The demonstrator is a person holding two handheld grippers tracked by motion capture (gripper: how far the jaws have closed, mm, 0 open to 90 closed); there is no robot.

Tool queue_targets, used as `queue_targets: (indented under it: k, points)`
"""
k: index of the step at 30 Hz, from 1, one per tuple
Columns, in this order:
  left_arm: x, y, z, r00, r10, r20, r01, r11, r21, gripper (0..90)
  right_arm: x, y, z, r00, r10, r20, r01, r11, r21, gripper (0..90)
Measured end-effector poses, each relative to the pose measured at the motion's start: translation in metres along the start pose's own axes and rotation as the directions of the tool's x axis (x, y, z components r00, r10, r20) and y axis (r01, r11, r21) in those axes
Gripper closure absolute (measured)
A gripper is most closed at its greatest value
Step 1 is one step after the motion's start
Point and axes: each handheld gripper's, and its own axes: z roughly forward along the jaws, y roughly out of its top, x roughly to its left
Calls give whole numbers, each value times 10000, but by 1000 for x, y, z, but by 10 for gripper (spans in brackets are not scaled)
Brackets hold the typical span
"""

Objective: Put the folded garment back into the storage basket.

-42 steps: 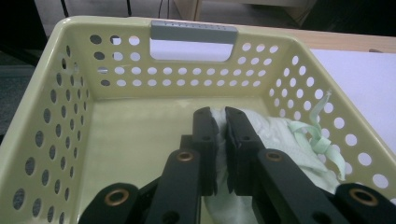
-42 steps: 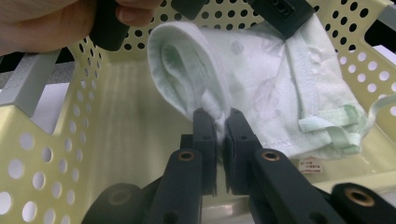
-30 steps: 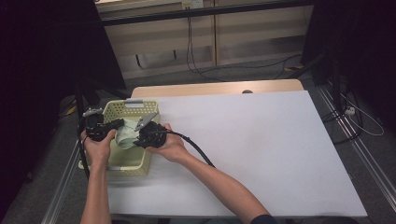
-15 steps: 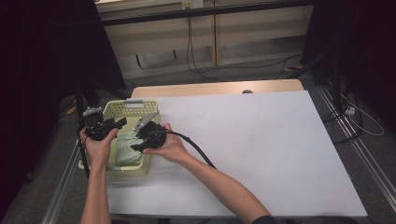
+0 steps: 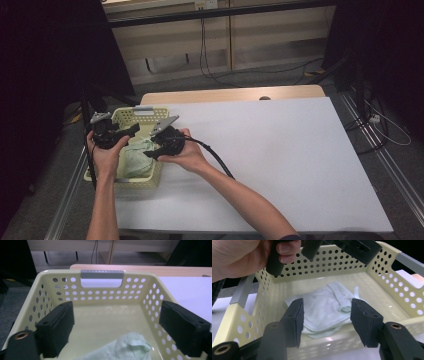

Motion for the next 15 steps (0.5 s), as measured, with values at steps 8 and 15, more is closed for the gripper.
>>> queue_targets:
  k: [8, 15]
  points:
    - [-8, 3, 2, 9994, 120, 336, -122, 9999, 34, 68, -5, -3, -11, 9996, 234, 139, -232, 9996, -129, 404]
    - [-13, 4, 1, 9982, 104, 594, -101, 9999, -55, 55, -8, -5, -19, 9993, 337, 188, -333, 9992, -214, 369]
